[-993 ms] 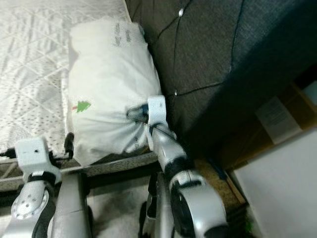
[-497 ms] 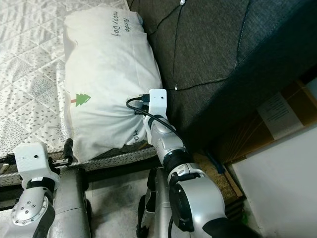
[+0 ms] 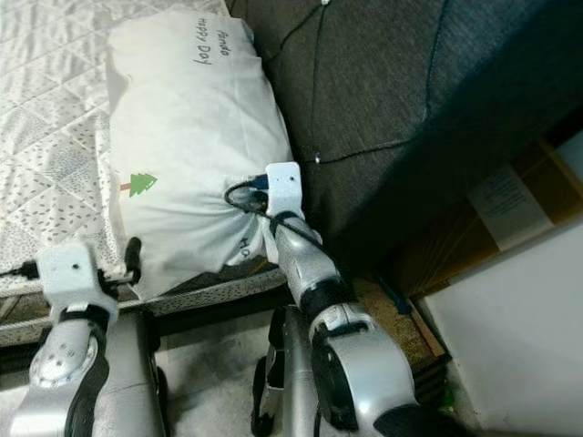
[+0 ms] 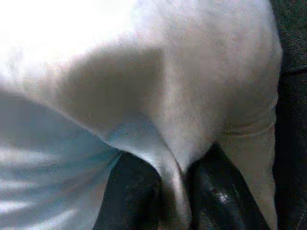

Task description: Clean up the room

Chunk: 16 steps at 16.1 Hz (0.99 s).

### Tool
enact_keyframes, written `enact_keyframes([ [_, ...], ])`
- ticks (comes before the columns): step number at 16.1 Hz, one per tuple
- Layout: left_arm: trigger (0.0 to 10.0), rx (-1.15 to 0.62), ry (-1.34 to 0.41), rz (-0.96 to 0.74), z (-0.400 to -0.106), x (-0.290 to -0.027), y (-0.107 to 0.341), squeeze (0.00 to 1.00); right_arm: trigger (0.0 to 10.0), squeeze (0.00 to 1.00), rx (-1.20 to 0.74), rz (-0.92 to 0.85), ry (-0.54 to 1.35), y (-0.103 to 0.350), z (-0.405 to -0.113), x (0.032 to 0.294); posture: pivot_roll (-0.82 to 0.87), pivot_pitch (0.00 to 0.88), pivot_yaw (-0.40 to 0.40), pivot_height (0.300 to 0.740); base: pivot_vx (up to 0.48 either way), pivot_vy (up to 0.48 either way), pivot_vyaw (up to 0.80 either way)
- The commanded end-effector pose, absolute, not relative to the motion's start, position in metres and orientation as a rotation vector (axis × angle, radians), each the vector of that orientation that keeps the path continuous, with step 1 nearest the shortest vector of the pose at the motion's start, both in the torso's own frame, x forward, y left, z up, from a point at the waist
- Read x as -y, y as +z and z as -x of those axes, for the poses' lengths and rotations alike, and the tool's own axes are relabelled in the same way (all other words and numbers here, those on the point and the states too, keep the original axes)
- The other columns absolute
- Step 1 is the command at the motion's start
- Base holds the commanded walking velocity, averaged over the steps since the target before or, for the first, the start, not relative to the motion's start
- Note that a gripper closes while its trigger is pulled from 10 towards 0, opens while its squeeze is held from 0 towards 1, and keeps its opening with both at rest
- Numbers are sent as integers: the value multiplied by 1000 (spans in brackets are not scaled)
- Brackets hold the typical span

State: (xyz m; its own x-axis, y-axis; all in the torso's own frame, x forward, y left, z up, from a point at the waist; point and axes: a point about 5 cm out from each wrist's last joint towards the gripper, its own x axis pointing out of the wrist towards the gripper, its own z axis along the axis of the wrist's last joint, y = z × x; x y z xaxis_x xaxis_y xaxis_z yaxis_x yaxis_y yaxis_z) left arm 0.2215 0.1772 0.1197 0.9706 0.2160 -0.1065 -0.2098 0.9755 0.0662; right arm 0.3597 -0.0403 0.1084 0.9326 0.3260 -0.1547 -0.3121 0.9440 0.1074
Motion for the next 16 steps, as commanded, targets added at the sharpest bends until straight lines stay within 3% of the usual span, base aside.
enact_keyframes([
  [1,10000,-122,208,-52,-223,-176,117,0,10000,1000,-78,-62,324,118,-360,43,150,135,-163,592,0,0,0],
  [7,10000,-101,192,-66,-234,-179,118,0,10000,1000,-23,19,190,119,-363,97,137,89,-135,592,0,0,0],
  [11,10000,-114,162,-56,-236,-176,111,0,10000,1000,-65,11,84,94,-327,139,98,53,-112,592,0,0,0],
  [16,10000,-95,137,-44,-245,-178,112,0,10000,1000,-81,-37,70,86,-276,161,58,26,-91,592,0,0,0],
])
